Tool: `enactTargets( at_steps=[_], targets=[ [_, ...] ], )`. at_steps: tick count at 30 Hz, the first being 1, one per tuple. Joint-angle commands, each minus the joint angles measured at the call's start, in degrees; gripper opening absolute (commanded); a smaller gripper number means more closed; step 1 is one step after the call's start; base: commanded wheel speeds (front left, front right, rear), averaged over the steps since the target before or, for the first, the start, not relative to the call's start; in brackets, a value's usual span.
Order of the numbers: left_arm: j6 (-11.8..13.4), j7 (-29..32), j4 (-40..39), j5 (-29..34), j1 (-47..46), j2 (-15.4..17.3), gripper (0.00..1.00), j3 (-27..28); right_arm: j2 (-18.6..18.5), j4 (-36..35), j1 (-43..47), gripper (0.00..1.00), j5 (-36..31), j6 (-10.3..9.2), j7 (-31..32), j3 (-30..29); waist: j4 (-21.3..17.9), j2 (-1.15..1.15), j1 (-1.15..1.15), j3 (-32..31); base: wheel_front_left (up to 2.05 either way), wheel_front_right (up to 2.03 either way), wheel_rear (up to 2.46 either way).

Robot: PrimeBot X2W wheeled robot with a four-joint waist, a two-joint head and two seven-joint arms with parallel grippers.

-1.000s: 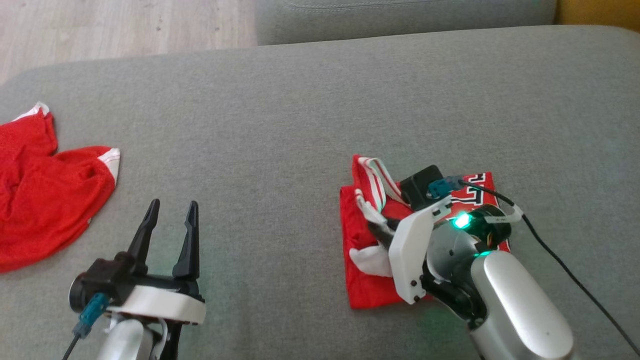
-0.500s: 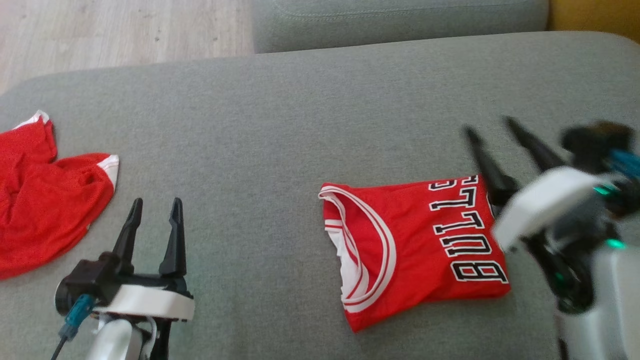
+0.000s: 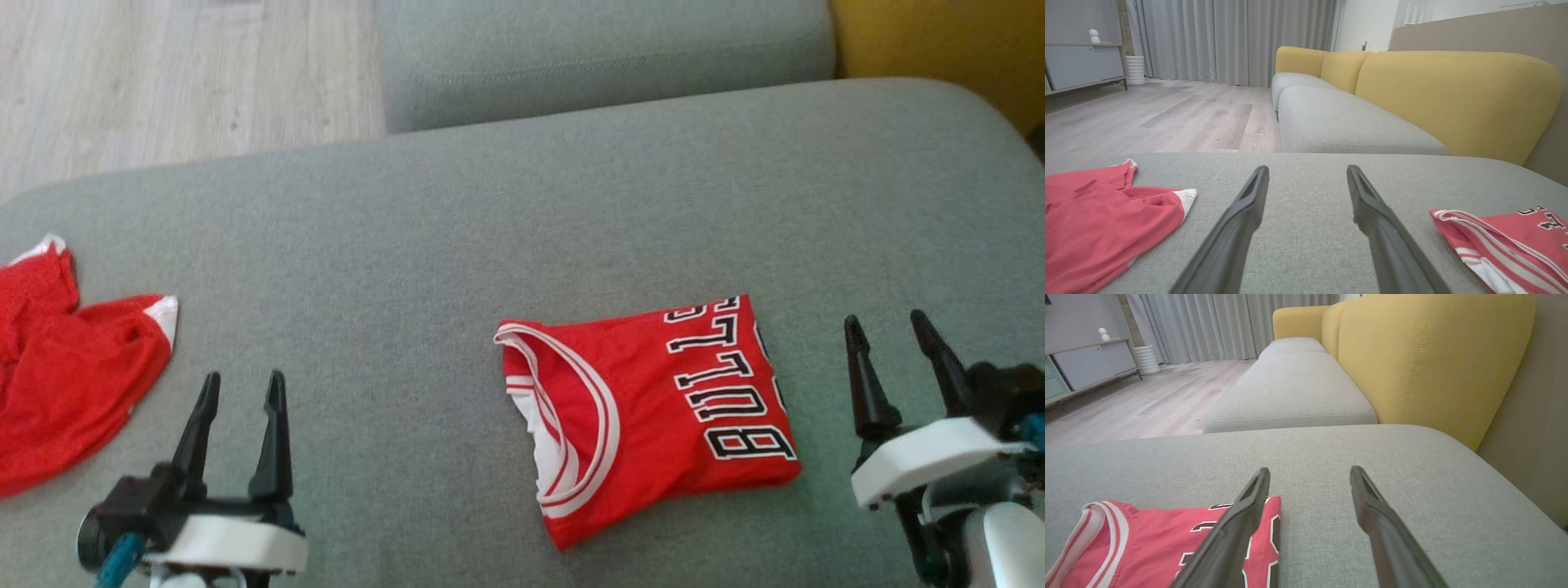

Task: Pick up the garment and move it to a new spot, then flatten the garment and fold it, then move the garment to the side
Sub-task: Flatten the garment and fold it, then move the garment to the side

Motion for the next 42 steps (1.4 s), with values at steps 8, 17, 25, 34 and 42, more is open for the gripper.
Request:
enactTargets(
  at_steps=[8,17,25,34,42],
  targets=[
    [0.5,-0.5,-1.7,1.2,0.4,-0.3,1.0,3.6,-1.4,0.1,-2.7,1.0,0.2,0.39,-1.3,2.3,-0.4,0.0,0.01,-1.5,0.0,0.0,0.0],
    [0.4,-0.5,-1.6,1.4,0.9,-0.7,1.0,4.0,-1.3,-0.6,-3.3,1.0,1.0,0.39,-0.5,3.9,0.1,0.0,0.01,-1.2,0.0,0.0,0.0],
    [0.3,-0.5,-2.1,1.7,-0.7,-0.8,1.0,3.7,-1.0,-1.1,-6.0,1.0,3.5,0.39,4.1,4.4,0.9,0.0,0.01,1.2,0.0,0.0,0.0],
    [-0.2,-0.5,-3.1,2.3,-3.6,-1.3,1.0,2.3,-0.6,6.3,-11.1,1.0,2.4,0.39,22.3,3.8,4.2,0.0,0.01,5.2,0.0,0.0,0.0],
    [-0.6,-0.5,-2.8,2.6,-5.5,-1.7,1.0,2.0,2.3,13.5,-11.2,1.0,1.2,0.39,34.1,1.4,6.7,0.0,0.01,7.2,0.0,0.0,0.0]
  ],
)
